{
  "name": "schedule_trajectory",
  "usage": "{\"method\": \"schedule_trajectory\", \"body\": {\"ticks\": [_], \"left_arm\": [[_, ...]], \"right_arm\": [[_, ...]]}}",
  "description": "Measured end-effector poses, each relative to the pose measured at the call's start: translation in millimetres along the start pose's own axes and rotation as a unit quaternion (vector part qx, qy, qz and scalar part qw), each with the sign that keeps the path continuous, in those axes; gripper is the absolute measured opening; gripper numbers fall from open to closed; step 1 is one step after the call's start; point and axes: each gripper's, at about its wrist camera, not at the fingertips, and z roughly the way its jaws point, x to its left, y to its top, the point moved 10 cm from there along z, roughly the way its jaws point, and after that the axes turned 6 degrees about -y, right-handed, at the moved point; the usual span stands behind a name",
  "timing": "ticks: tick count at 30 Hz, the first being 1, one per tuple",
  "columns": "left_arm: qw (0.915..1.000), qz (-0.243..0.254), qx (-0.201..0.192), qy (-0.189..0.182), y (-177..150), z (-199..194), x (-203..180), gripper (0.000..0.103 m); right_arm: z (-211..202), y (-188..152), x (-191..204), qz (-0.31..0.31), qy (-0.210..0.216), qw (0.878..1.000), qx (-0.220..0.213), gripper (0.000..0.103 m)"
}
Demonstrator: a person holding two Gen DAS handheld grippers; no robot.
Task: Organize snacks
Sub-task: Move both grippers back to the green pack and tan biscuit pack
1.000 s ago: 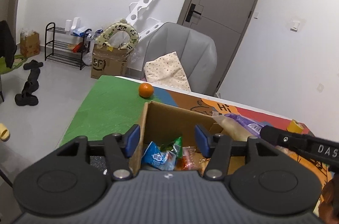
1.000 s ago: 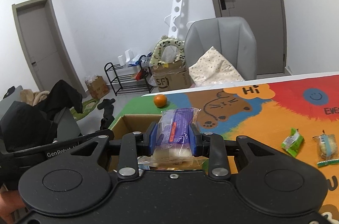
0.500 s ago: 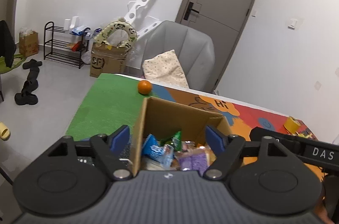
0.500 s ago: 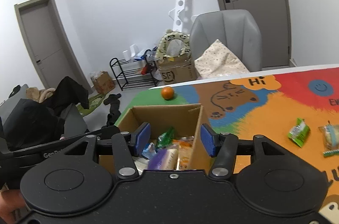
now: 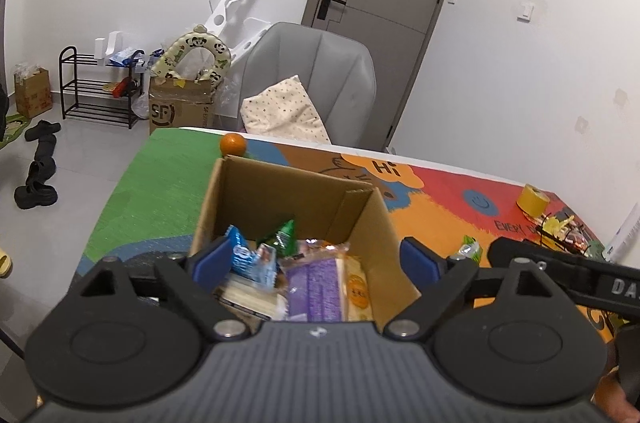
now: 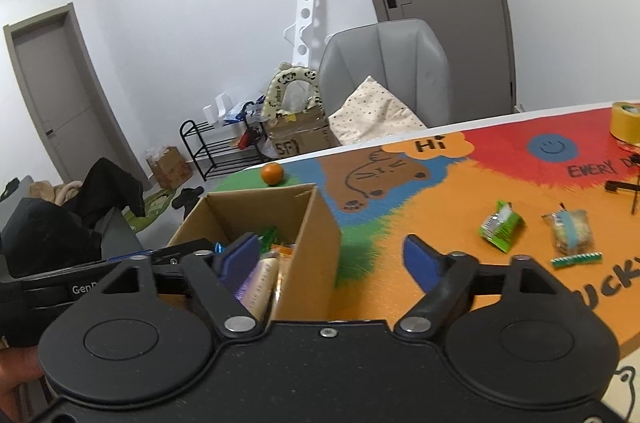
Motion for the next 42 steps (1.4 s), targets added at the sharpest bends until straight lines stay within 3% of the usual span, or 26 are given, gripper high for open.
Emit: {"method": "schedule_trajectory", "body": {"ticks": [7,11,23,35,42], "left_arm": [[0.9991,0.035,0.025,-0.006,-9,8,-29,0.097],[0.9978,0.038,0.053,-0.014,-17,18,-42,0.097],[0.994,0.057,0.087,-0.033,-29,33,-84,0.098],[0.9865,0.089,0.125,-0.058,-42,51,-135,0.098],[0.9866,0.088,0.123,-0.061,-43,65,-151,0.098]], "right_arm": [[-4,-5,-30,0.024,-0.013,1.0,0.006,0.092],[-8,-9,-46,0.035,-0.019,0.999,0.009,0.094],[-24,-14,-93,0.06,-0.043,0.997,0.008,0.101],[-37,-16,-142,0.093,-0.065,0.993,0.008,0.102],[-38,-15,-164,0.1,-0.075,0.992,-0.001,0.102]]}}
